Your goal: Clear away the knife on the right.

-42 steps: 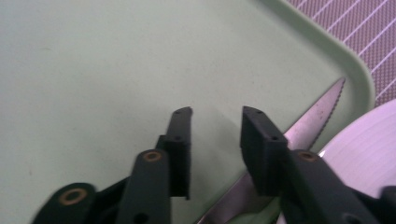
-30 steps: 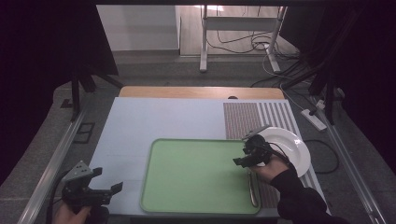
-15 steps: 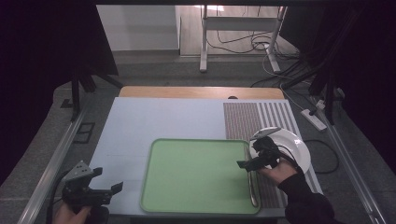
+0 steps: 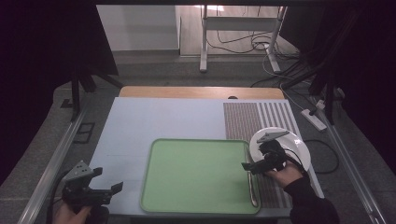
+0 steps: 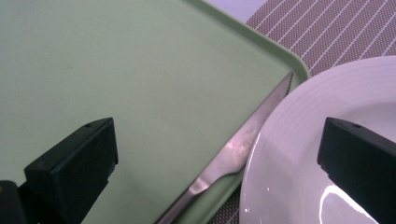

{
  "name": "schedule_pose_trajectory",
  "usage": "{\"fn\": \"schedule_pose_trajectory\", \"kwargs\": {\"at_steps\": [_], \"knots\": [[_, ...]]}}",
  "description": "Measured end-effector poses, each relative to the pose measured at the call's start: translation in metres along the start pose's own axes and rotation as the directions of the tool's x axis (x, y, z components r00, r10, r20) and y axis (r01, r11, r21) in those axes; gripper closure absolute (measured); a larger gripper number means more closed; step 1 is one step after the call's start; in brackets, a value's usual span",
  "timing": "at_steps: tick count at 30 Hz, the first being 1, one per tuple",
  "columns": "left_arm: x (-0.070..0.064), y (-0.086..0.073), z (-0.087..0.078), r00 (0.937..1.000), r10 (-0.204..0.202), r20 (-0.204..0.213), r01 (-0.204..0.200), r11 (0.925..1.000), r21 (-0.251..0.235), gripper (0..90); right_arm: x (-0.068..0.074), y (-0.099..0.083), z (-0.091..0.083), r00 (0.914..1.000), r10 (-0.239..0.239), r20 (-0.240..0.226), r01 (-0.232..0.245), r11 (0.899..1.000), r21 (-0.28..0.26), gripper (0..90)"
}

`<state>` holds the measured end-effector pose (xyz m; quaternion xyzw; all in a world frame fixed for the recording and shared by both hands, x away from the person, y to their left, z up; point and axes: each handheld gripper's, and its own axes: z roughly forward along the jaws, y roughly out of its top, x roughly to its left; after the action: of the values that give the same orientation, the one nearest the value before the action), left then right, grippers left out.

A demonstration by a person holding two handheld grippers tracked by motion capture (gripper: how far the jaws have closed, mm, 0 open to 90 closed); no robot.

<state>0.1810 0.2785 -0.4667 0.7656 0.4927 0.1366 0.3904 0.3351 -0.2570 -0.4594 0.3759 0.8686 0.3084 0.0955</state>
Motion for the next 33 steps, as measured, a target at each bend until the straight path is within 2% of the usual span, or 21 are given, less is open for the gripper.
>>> {"fn": "schedule_pose_trajectory", "kwargs": {"at_steps": [4,10,24,29,33], "knots": [[0.000,0.000,0.000,1.0000,-0.001,0.000,0.001,1.0000,0.000,2.8,0.000,-0.005,-0.004,0.9999,-0.010,0.012,0.010,1.000,0.002,0.0],[0.000,0.000,0.000,1.0000,0.001,0.000,-0.001,1.0000,0.000,2.9,-0.001,-0.013,-0.015,0.9997,0.005,0.025,-0.004,1.000,-0.020,0.0],[0.000,0.000,0.000,1.0000,0.000,-0.002,0.000,1.0000,0.001,2.9,-0.004,-0.041,-0.042,0.9959,0.070,0.058,-0.065,0.995,-0.074,0.0],[0.000,0.000,0.000,1.0000,-0.001,-0.002,0.001,1.0000,0.000,2.8,-0.004,-0.050,-0.051,0.9897,0.105,0.097,-0.095,0.990,-0.102,0.0],[0.000,0.000,0.001,1.0000,-0.001,-0.002,0.001,1.0000,0.001,2.9,-0.005,-0.058,-0.057,0.9868,0.125,0.102,-0.114,0.987,-0.112,0.0]]}}
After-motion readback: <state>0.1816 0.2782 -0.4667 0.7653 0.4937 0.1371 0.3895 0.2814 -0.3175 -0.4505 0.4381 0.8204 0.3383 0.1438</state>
